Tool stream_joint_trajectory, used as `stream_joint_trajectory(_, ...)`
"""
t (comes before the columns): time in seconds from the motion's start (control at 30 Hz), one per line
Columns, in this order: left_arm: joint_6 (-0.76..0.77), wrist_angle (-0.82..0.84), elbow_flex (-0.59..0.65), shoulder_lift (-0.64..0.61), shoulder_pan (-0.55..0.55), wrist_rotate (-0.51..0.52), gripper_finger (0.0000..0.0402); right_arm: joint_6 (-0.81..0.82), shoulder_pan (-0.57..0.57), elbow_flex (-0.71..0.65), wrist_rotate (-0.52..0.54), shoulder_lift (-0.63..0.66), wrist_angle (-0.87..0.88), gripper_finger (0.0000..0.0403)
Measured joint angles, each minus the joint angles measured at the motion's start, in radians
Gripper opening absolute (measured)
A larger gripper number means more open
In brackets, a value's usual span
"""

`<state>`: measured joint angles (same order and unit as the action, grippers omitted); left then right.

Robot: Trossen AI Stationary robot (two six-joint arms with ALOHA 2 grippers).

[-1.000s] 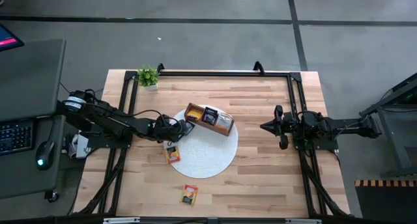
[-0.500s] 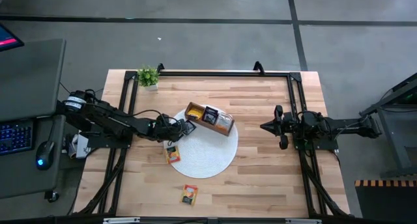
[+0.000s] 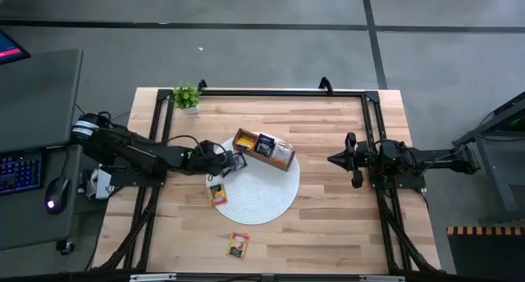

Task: Pick & Place Tea
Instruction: Put the blue tea bag into the middle section of the wooden organizer

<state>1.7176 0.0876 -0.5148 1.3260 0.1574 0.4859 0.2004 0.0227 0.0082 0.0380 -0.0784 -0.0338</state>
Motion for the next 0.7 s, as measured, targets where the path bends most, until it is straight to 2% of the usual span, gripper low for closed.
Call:
stream_joint_trajectory(0.23, -0.301, 0.042, -0.002, -0.128, 0.000, -0.109, 0.0000, 0.000, 0.000, 0.000, 0.000, 0.000, 0.000, 0.0012)
stream_joint_trajectory(0.4, -0.592, 0.109, -0.058, -0.181, -0.001, -0.281, 0.0000, 0.000, 0.000, 0.000, 0.000, 0.000, 0.000, 0.0012)
stream_joint_trajectory(0.57, -0.825, 0.315, -0.184, -0.181, -0.001, -0.403, 0.0000, 0.000, 0.000, 0.000, 0.000, 0.000, 0.000, 0.0012)
stream_joint_trajectory(0.7, -0.939, 0.514, -0.302, -0.180, -0.001, -0.400, 0.0000, 0.000, 0.000, 0.000, 0.000, 0.000, 0.000, 0.0012)
